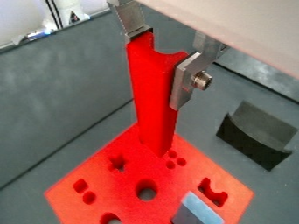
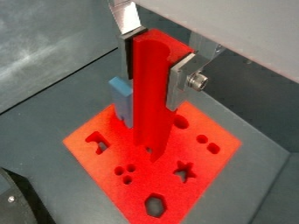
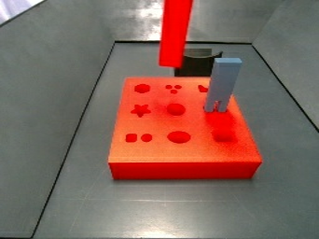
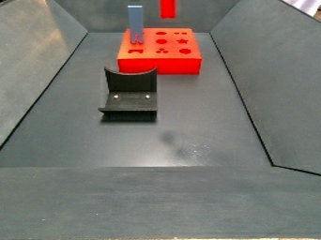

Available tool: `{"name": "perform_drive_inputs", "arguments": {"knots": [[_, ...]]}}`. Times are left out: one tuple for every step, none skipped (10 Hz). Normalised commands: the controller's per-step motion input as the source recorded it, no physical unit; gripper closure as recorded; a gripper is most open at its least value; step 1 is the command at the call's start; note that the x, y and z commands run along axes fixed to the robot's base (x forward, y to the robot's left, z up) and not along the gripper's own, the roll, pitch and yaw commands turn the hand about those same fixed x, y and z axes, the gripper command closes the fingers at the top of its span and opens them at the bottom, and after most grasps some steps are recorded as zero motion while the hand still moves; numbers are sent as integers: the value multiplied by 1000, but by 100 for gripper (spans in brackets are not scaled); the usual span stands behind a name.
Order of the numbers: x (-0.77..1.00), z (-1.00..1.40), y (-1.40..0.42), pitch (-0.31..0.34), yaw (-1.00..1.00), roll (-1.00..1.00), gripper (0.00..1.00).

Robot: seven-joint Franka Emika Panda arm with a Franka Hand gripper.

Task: Pick up the arch object. Move up. Place the arch object on the fixture. Regrasp the arch object. Move to above the board. Insert the arch object.
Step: Insert the arch object.

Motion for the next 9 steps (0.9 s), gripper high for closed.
{"name": "perform_drive_inputs", "arguments": {"knots": [[1000,-357,129,54,0,-16,100],[1000,-269,103,30,0,-44,100],[1000,-174,71,3,-29,-91,100],[1000,-140,69,3,-23,-94,100],[1000,-151,77,3,-17,-99,100],[1000,-174,83,11,-9,-101,100],[1000,-191,120,24,0,-109,100],[1000,-211,131,30,0,-109,100],[1000,-226,186,34,0,-131,100]]}}
